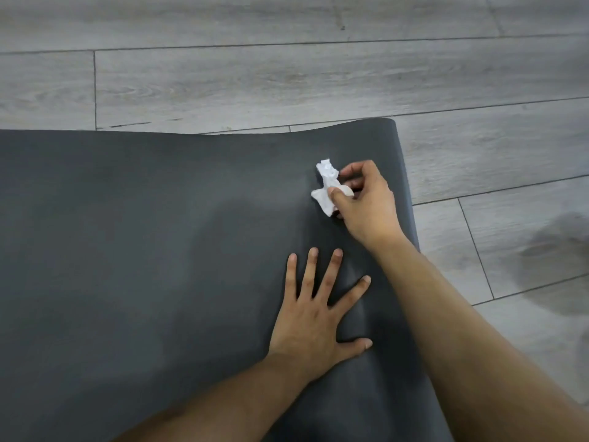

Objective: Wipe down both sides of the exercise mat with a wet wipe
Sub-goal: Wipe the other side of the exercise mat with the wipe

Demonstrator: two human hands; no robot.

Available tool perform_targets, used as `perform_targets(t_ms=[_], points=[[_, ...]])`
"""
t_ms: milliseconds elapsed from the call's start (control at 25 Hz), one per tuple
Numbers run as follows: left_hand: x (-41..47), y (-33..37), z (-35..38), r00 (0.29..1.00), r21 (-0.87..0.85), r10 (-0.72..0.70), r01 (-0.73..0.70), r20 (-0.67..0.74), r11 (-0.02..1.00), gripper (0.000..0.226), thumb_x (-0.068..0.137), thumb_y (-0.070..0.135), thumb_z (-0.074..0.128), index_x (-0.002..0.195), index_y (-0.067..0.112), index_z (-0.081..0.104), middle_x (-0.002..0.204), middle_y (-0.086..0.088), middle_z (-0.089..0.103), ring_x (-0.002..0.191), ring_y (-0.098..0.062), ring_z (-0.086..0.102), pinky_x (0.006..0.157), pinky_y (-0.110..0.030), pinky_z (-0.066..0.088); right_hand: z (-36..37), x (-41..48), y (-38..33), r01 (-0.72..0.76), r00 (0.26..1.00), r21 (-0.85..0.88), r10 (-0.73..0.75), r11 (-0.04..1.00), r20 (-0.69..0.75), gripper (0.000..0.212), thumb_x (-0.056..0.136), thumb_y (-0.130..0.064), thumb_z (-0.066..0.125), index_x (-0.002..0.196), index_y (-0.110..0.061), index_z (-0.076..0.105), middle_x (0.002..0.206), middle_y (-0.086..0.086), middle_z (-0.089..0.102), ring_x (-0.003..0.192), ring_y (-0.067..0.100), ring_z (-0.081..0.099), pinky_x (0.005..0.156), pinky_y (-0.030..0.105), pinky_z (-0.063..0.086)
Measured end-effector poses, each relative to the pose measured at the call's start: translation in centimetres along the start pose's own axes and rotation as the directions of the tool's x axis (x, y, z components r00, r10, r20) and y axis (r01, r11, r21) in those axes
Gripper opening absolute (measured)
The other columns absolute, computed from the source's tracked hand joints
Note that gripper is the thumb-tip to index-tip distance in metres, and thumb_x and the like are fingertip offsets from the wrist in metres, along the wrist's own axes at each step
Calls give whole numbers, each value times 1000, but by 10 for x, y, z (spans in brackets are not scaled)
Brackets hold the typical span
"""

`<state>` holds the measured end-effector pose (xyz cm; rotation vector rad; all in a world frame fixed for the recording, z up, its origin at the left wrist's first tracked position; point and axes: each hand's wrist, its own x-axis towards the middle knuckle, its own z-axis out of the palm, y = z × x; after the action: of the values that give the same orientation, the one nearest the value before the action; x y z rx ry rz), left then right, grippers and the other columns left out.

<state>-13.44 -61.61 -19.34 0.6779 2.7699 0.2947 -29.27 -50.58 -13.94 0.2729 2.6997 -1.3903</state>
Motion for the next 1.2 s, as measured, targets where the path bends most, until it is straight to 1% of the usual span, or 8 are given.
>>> perform_targets(t_ms=[120,280,440,560,840,960,1080,1200], points=[[1,0,0,1000,-2,-18,18,-10,1000,91,84,89,29,161,46,4,170,-11,-17,153,-43,-21,119,-71,-6,-2,-4,20,243,916,-700,-396,672,-62,27,86,-20,64,111,-20,55,110,4,55,93,26,52,82,38,44],[0,0,3,999,9,-16,16,-29,1000,91,84,90,29,161,46,7,171,-11,-10,155,-42,-15,120,-71,0,-3,11,39,564,765,-675,-609,476,209,20,90,-8,60,109,-13,66,98,7,62,84,30,53,74,40,46],[0,2,-3,1000,25,-18,18,-12,1000,89,86,88,32,161,44,12,172,-13,2,156,-43,-3,121,-69,2,-3,13,37,493,855,-623,-470,607,218,21,94,-20,57,109,-13,69,93,7,64,86,27,54,75,39,50],[-31,-7,-6,988,-11,-125,124,-92,992,84,89,82,42,160,38,28,169,-12,21,155,-40,19,121,-68,12,-3,16,29,458,878,-657,-422,599,227,27,91,-6,57,117,-12,65,94,9,60,89,29,52,71,37,46],[-88,-44,-3,962,14,-272,273,-31,962,102,79,93,37,162,41,8,172,-4,1,157,-38,5,120,-71,9,27,2,18,2,961,-587,-163,809,-222,28,93,-7,50,112,-12,70,96,12,63,91,29,52,74,30,33],[-86,-43,-4,966,15,-259,259,-2,966,99,82,92,31,163,40,8,172,-5,0,157,-39,4,119,-71,10,91,-22,-26,283,953,-433,-303,856,24,25,88,-7,59,107,-16,73,89,9,64,84,28,54,69,31,34],[-89,-45,0,966,18,-257,257,-13,966,96,84,92,27,162,41,6,172,-5,-1,157,-38,2,120,-70,9,100,-33,-35,569,822,-416,-493,709,284,20,83,-3,62,97,-12,74,86,9,62,83,29,53,71,39,45],[-87,-45,-3,964,12,-265,265,-4,964,98,83,94,28,162,42,4,172,-3,-4,158,-37,0,121,-69,7,25,-4,13,389,912,-595,-384,703,143,34,87,0,52,113,-14,69,96,10,60,94,30,52,76,31,38]])
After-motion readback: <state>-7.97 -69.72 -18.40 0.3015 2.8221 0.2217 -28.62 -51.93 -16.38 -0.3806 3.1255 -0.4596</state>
